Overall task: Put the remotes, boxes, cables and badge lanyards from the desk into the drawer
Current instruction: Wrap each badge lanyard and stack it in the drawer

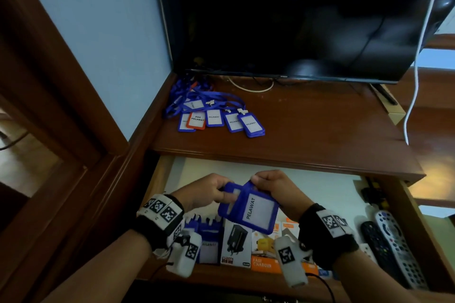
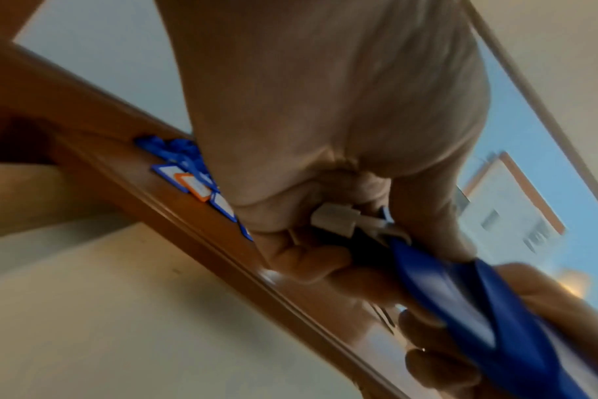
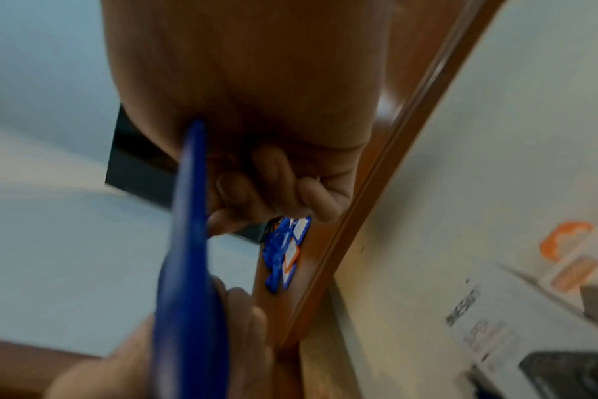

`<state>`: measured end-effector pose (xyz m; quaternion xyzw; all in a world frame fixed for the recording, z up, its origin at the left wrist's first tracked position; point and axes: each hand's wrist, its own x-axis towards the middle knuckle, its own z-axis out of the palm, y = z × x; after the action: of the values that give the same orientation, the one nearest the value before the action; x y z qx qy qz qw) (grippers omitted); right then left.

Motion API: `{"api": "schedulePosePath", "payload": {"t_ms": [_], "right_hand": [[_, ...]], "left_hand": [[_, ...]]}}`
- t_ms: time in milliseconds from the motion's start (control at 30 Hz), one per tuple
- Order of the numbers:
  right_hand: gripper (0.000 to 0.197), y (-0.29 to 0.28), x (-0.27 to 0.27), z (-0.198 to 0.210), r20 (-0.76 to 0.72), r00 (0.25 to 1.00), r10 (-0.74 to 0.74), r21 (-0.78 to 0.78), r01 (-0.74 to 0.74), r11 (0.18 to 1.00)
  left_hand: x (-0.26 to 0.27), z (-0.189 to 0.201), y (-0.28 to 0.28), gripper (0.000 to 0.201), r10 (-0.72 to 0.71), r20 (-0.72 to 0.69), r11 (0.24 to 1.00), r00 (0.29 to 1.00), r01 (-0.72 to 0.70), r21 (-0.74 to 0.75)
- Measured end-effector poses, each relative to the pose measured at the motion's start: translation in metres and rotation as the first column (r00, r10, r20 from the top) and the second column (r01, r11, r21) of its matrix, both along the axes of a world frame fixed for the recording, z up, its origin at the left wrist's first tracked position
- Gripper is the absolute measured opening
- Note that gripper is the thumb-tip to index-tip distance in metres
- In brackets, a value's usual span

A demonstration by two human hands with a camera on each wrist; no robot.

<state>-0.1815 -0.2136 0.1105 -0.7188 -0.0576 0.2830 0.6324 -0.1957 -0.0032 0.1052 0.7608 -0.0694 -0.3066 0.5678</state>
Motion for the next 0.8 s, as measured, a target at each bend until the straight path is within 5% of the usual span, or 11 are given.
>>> {"api": "schedulePosePath", "payload": {"t_ms": [167, 333, 567, 667, 800], "right_hand": [[0.015, 0.001, -0.004, 0.004, -0.305, 0.945, -0.117, 0.349, 0.225, 0.909], [0.011, 0.001, -0.009, -0.003, -0.201, 0.959, -0.2, 0.384, 0.265, 0.884], [0.026, -0.009, -0.001, -0.023, -0.329, 0.935, -0.132, 0.444, 0.276, 0.853], [0.025, -0.017, 0.005, -0.029, -0.357, 0.93, -0.09, 0.502, 0.272, 0.821], [0.013, -0.021, 0.02, -0.039, -0.351, 0.936, -0.005, 0.459, 0.176, 0.871]], "left_hand": [[-0.01, -0.007, -0.02, 0.026, 0.254, -0.156, 0.864, 0.955, -0.296, -0.408], [-0.009, -0.005, -0.045, 0.032, 0.341, -0.217, 0.729, 0.915, -0.403, -0.553], [-0.001, -0.007, -0.069, 0.032, 0.437, -0.258, 0.659, 0.862, -0.502, -0.56], [0.01, -0.012, -0.081, 0.02, 0.475, -0.255, 0.658, 0.842, -0.532, -0.532], [0.013, -0.018, -0.08, 0.031, 0.569, -0.211, 0.674, 0.795, -0.598, -0.433]]}}
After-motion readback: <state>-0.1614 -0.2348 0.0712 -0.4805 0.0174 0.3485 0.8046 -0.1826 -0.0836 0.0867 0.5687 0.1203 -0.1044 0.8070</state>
